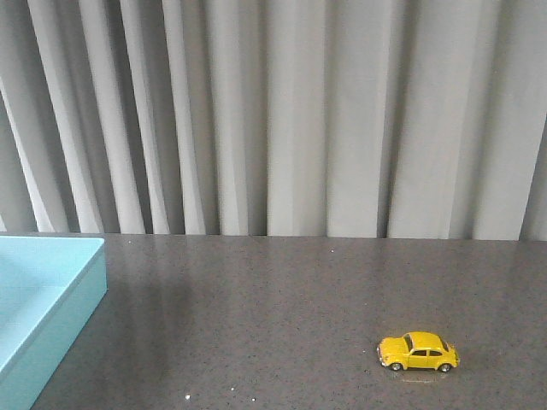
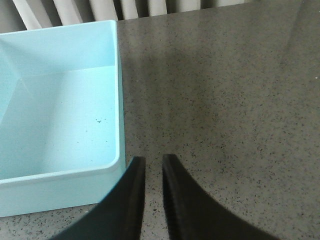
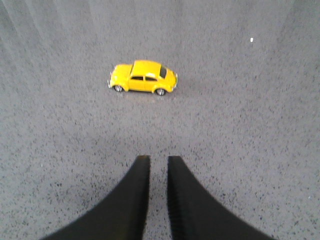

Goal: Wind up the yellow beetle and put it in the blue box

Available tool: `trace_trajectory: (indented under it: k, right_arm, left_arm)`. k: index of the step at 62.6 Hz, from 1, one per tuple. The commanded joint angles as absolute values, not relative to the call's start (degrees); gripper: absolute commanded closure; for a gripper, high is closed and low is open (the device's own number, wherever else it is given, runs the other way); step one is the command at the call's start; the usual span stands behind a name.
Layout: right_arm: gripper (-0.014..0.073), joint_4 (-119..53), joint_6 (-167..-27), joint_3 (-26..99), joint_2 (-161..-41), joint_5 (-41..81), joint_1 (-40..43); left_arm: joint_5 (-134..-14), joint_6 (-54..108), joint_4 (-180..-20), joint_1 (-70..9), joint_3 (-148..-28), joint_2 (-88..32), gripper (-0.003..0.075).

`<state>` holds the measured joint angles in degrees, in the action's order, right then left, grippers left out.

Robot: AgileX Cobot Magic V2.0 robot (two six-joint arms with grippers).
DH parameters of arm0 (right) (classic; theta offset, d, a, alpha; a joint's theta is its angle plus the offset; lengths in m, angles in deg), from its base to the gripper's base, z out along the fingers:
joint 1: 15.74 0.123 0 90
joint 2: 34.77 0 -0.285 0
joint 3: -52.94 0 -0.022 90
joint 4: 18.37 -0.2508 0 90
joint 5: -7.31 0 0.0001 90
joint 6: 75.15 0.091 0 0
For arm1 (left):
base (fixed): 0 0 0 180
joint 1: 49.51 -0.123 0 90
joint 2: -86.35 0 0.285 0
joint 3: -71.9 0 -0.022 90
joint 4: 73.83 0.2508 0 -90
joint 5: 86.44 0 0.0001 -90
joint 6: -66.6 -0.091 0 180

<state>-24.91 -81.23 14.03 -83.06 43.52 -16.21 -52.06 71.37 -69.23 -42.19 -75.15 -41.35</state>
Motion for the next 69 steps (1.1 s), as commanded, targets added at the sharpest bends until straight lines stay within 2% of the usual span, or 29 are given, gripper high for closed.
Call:
trace_trajectory:
  k: [1, 11, 19, 36, 47, 69]
  right_arm:
    - [0.0325, -24.5, -81.7, 15.9, -84.4, 40.7, -16.6]
    - [0.0076, -24.4, -81.7, 15.9, -85.2, 40.7, -16.6]
    - [-0.0018, -24.4, -81.7, 15.9, -85.2, 40.7, -16.6]
    - [0.0011, -26.2, -81.5, 20.1, -88.6, 45.7, -16.6]
    - [0.0041, -26.3, -81.4, 28.4, -97.6, 54.1, -16.5]
    - [0.0043, -27.2, -81.9, 41.1, -113.3, 57.5, -14.6]
  left_arm:
    - [-55.4, 72.1, -69.2, -42.2, -77.0, -39.8, 0.0449]
    - [-55.3, 72.0, -69.1, -42.2, -77.0, -37.4, 0.0221]
    - [-54.1, 71.9, -69.1, -42.2, -77.0, -36.6, 0.0141]
    - [-52.3, 73.4, -66.0, -44.4, -77.2, -36.6, 0.0142]
    - [-51.7, 72.9, -67.4, -48.6, -77.2, -36.6, 0.0169]
    - [-48.3, 71.4, -69.6, -48.9, -77.2, -36.6, 0.0213]
